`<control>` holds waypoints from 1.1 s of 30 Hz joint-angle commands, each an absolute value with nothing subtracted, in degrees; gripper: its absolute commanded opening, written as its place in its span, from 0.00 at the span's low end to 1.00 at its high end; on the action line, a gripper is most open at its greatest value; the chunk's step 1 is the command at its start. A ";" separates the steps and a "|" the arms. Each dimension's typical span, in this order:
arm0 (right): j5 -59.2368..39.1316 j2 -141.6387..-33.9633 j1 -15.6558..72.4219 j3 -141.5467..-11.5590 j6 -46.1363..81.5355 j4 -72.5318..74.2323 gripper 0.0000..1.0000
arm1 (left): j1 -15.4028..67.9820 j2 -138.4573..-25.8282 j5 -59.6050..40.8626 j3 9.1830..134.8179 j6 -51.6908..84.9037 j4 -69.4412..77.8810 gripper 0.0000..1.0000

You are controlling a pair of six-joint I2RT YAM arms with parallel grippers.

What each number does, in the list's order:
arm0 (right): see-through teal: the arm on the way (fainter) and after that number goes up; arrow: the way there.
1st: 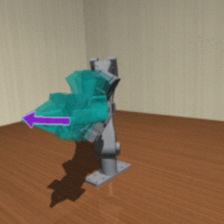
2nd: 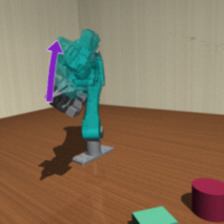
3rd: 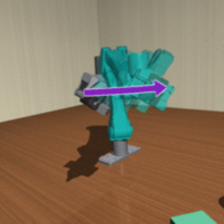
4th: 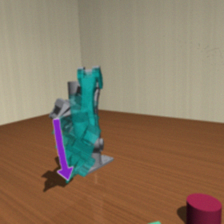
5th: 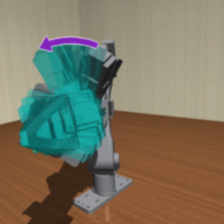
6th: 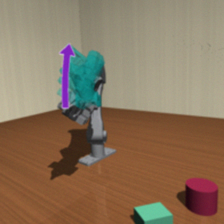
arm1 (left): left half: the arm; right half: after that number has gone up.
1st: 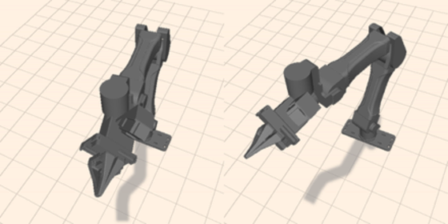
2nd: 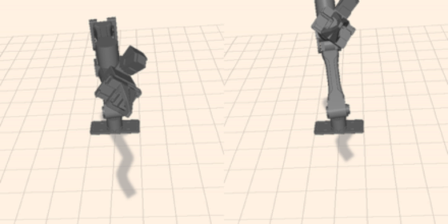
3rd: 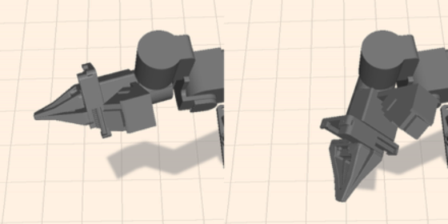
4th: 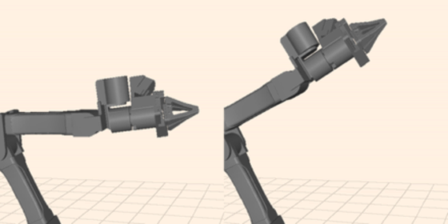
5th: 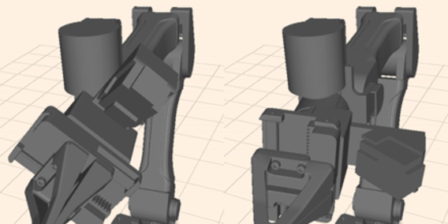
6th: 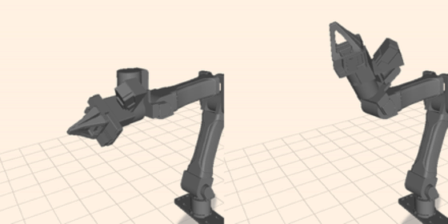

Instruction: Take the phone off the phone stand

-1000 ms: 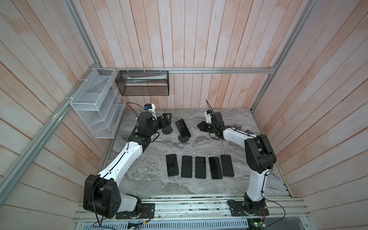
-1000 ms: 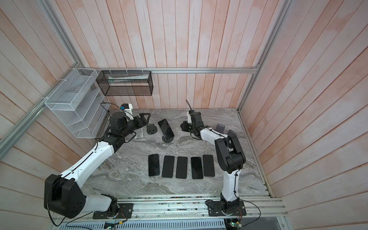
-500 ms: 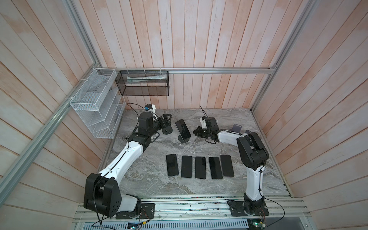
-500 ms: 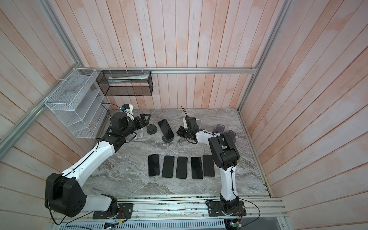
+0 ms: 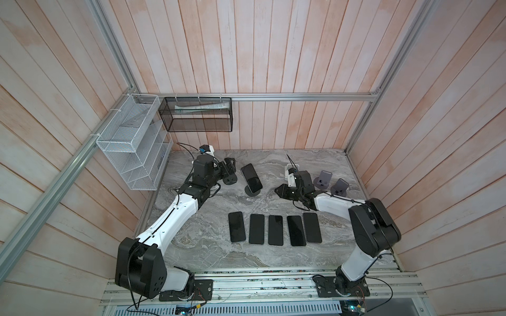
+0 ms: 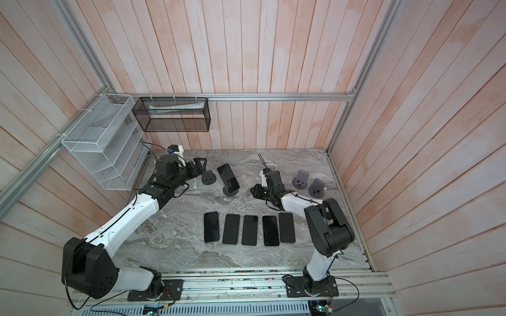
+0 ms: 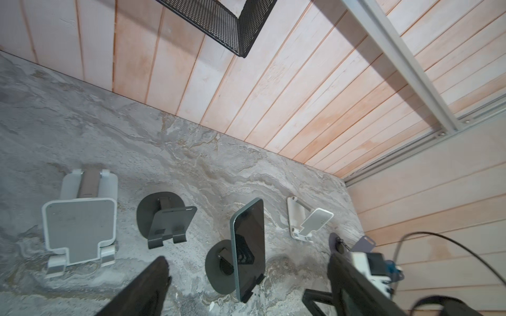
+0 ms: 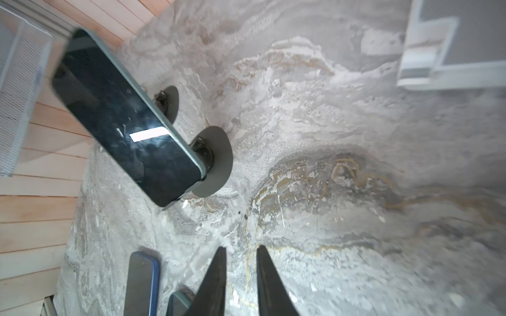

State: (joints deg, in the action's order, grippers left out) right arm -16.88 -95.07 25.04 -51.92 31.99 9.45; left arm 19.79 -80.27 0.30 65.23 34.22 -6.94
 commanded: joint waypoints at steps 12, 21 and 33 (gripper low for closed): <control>-2.31 -75.41 24.74 -36.96 27.14 10.52 0.65 | 33.60 -98.71 32.43 93.11 48.68 -36.35 1.00; 1.90 -70.73 23.40 -31.38 30.12 14.25 0.90 | 36.92 -129.12 37.01 138.24 61.02 -74.54 1.00; -3.77 -72.80 23.47 -31.93 29.71 15.27 0.98 | 38.38 -133.51 37.31 136.74 64.62 -68.93 1.00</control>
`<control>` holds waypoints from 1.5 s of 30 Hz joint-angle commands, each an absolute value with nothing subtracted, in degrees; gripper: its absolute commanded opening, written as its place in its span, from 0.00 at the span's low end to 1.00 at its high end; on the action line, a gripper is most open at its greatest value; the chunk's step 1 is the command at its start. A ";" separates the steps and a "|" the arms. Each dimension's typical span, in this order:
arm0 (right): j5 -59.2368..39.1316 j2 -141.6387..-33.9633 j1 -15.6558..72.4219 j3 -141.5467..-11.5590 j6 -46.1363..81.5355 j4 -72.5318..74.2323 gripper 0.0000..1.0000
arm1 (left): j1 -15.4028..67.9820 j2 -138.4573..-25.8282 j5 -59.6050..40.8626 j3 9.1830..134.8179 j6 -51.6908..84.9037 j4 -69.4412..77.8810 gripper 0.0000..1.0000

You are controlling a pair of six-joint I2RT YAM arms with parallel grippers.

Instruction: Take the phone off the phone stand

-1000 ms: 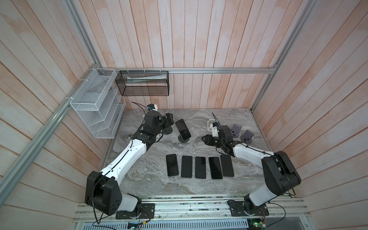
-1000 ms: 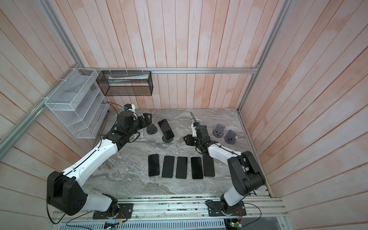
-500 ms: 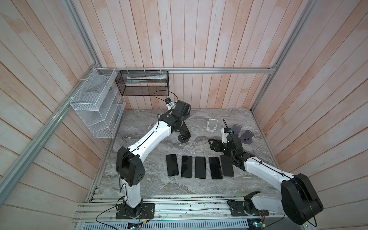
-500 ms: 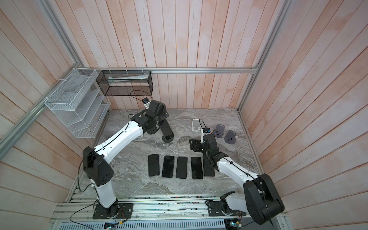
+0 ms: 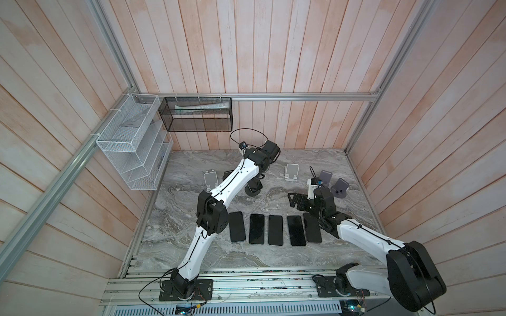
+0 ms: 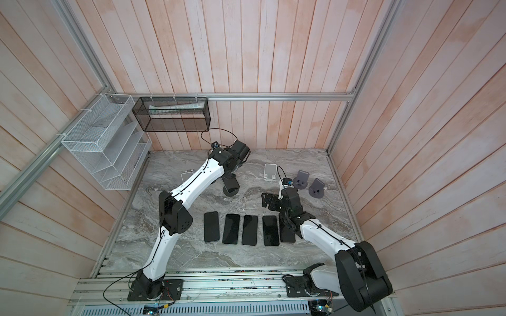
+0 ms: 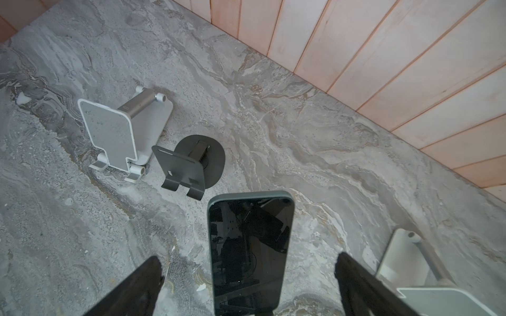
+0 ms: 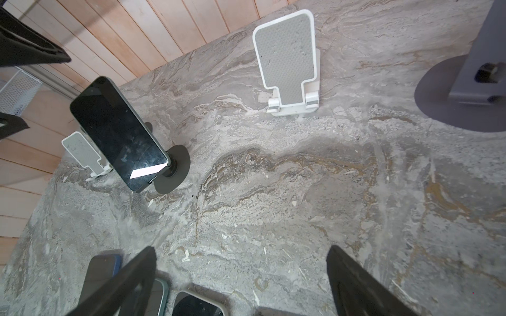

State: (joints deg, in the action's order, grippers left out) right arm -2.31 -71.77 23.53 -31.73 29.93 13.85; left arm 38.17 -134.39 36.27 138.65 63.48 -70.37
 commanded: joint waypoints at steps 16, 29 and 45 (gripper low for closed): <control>-7.08 -72.33 23.40 -31.84 29.71 16.30 0.98 | 38.50 -140.42 37.88 140.10 59.06 -62.88 1.00; -7.40 -72.95 23.46 -31.91 29.74 16.44 0.98 | 39.02 -140.36 38.27 140.29 58.52 -63.20 1.00; -8.23 -73.34 23.47 -32.15 29.66 16.48 0.98 | 39.73 -134.14 43.50 134.54 54.71 -65.18 1.00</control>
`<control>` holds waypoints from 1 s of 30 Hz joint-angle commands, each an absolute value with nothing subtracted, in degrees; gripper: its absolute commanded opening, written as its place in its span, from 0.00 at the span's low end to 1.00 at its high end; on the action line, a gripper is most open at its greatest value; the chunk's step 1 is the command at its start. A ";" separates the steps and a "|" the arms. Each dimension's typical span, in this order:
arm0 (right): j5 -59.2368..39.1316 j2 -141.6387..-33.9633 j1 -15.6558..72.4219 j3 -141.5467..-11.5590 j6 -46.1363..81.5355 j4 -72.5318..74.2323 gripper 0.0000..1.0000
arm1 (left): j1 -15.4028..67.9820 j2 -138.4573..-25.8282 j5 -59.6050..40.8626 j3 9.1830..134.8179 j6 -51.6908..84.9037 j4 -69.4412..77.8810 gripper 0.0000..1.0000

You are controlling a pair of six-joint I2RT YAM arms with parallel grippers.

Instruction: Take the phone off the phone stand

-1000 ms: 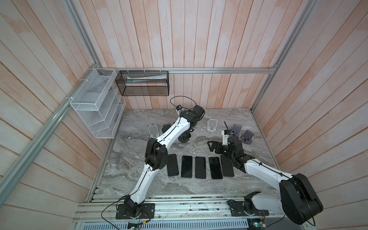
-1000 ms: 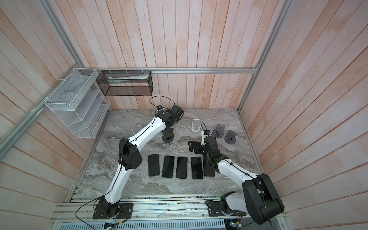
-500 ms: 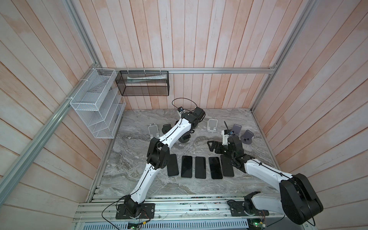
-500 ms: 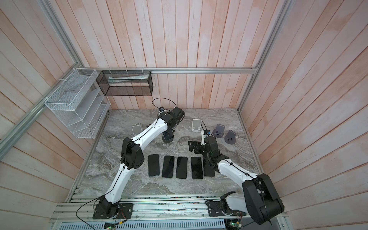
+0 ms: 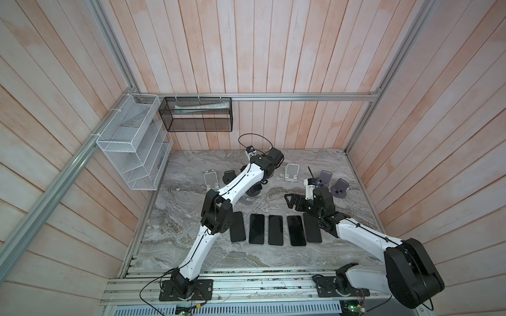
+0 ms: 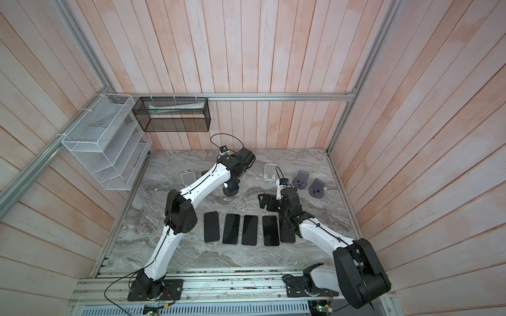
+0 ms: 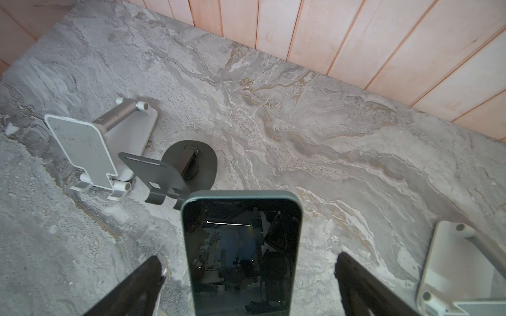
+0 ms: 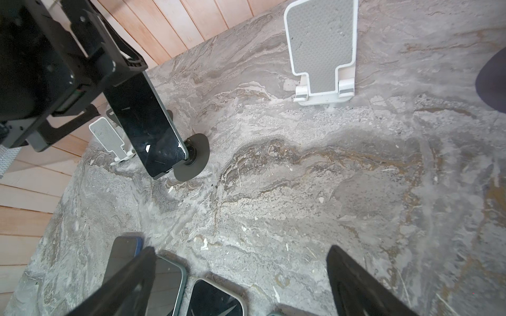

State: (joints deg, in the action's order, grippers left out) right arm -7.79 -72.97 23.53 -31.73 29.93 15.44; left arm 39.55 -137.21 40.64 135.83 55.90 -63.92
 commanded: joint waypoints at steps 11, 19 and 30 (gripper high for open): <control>-8.12 -73.30 23.47 -32.14 29.97 16.31 0.98 | 39.81 -137.27 41.27 135.94 53.99 -64.67 1.00; -8.61 -73.04 23.47 -32.03 29.98 16.39 0.98 | 39.99 -138.94 39.80 134.71 53.83 -62.90 1.00; -8.80 -73.29 23.47 -31.99 30.06 16.61 0.98 | 39.73 -140.00 38.23 132.74 52.30 -60.90 1.00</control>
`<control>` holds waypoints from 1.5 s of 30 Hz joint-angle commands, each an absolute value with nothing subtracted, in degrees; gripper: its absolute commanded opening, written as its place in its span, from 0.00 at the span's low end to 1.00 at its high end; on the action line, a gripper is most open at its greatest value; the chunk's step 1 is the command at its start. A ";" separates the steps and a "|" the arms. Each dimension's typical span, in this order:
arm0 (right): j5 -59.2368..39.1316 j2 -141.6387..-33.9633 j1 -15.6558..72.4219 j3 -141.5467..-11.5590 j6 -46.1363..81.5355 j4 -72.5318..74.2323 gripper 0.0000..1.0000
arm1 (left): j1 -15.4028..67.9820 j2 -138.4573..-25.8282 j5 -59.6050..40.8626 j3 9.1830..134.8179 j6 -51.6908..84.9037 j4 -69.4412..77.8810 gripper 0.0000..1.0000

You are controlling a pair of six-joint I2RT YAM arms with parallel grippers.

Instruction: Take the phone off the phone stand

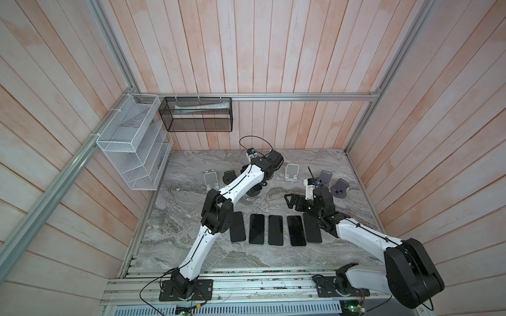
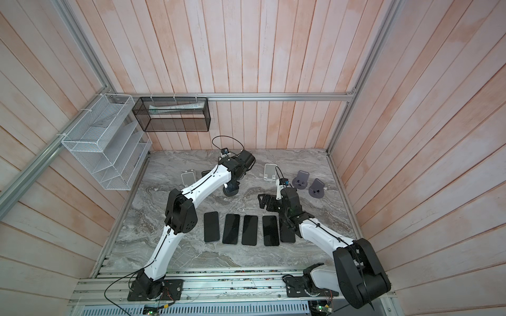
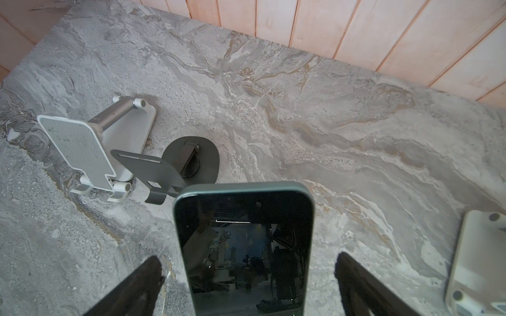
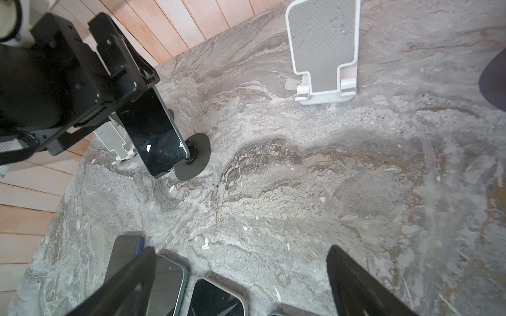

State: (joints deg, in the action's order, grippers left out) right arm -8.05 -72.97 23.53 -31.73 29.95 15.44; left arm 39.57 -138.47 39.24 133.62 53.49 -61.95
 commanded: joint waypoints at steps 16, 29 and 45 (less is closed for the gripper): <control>-9.40 -73.76 23.61 -32.02 29.93 16.89 0.98 | 39.11 -140.10 37.18 130.35 52.29 -60.97 1.00; -9.14 -75.03 24.28 -32.28 29.44 16.91 0.98 | 39.02 -140.27 37.49 128.24 52.05 -59.08 0.95; -10.02 -74.10 24.37 -32.09 29.71 17.06 0.98 | 39.11 -137.71 38.53 123.68 49.51 -54.82 0.75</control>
